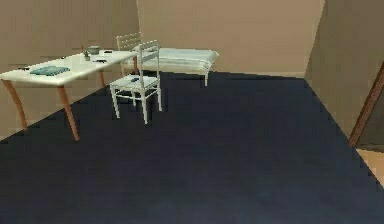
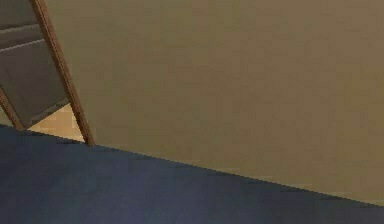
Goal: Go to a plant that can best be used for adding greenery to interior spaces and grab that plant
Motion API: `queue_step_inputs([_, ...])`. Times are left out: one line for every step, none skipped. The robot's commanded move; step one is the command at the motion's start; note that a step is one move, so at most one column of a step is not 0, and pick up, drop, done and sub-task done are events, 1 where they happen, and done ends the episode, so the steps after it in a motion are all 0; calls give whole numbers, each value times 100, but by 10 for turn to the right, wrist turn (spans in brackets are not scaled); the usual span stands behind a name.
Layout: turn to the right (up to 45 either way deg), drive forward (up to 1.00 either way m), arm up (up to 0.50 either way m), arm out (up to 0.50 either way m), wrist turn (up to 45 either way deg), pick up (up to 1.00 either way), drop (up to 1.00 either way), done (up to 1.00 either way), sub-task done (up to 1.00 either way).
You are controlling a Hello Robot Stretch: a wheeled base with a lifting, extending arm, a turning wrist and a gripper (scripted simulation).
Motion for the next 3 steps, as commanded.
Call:
queue_step_inputs([0, 100, 0, 0, 0, 0, 0, 0, 0])
queue_step_inputs([0, 100, 0, 0, 0, 0, 0, 0, 0])
queue_step_inputs([30, 0, 0, 0, 0, 0, 0, 0, 0])
